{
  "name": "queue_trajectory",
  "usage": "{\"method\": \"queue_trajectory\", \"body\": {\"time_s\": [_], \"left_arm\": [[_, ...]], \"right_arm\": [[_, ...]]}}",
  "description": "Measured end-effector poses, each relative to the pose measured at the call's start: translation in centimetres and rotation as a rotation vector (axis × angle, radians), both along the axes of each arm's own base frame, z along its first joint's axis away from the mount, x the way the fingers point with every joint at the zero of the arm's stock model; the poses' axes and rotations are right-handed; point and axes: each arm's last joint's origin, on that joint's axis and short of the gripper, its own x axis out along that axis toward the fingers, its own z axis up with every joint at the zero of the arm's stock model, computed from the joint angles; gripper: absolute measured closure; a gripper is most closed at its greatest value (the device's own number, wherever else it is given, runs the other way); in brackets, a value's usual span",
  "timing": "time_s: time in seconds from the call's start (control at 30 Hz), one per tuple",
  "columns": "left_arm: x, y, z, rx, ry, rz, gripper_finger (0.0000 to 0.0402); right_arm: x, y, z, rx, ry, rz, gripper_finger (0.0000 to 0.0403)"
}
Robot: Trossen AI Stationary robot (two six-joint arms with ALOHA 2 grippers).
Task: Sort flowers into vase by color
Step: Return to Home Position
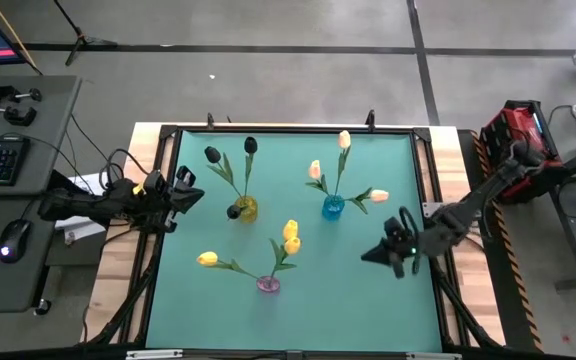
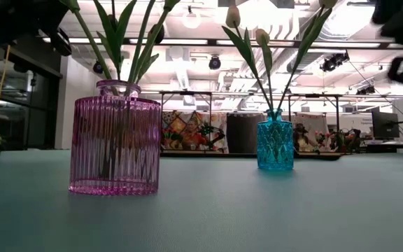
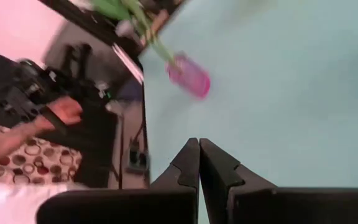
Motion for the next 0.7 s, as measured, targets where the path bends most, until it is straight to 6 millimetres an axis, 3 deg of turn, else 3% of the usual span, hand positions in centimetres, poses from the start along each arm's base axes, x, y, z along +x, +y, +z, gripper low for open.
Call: {"method": "queue_trajectory", "body": {"time_s": [0.27, 0.7], "left_arm": [[0.0, 0.0, 0.0, 0.0, 0.002, 0.0, 0.0401], [0.0, 0.0, 0.0, 0.001, 0.002, 0.0, 0.0401]], "right_arm": [[-0.6, -6.2, -3.8, -0.104, -0.31, -0.034, 0.0403], [-0.3, -10.3, -3.6, -0.456, -0.407, 0.072, 0.0403]]}}
